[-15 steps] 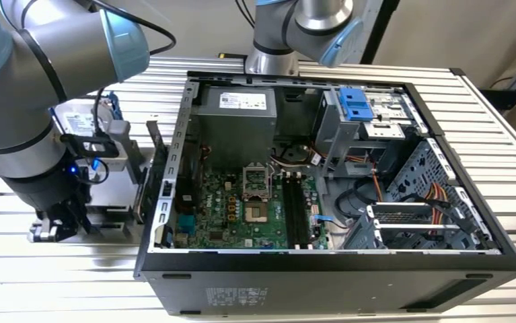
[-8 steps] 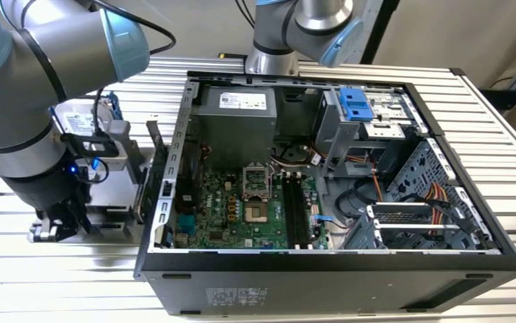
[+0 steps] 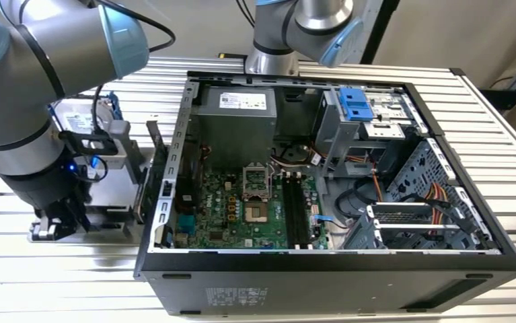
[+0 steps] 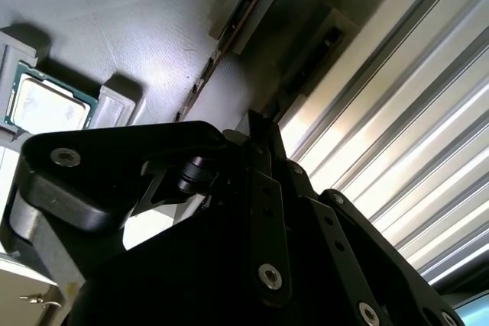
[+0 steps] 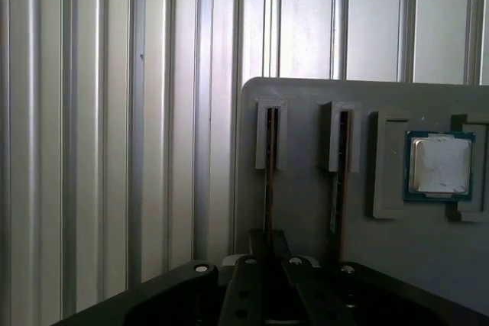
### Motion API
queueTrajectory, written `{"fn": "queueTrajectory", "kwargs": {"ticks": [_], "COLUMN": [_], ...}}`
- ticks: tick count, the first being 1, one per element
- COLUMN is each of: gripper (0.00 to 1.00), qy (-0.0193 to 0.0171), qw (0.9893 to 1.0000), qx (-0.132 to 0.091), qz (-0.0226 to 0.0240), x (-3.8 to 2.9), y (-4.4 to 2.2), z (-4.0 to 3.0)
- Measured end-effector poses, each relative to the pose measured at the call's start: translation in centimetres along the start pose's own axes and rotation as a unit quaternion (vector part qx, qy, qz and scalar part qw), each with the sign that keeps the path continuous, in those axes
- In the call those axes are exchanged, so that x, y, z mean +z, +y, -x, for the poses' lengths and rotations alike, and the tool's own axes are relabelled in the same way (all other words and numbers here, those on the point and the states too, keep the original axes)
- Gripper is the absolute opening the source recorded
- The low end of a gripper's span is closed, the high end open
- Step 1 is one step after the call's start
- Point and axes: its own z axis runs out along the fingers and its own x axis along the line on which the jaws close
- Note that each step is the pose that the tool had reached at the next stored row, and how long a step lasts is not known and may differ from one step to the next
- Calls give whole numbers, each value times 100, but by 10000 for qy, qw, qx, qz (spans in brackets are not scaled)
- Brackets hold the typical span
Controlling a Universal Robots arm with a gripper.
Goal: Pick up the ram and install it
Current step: 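Pick up the ram and move it above insertion slot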
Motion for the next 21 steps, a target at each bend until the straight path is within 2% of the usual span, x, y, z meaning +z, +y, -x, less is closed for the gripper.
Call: {"fn": "queueTrajectory", "kwargs": {"ticks": [21], "gripper": [0], "qy": [0], "qw": [10000], "qx": [0], "qz": [0], "x": [-90], "y": [3], "z": [-1]}}
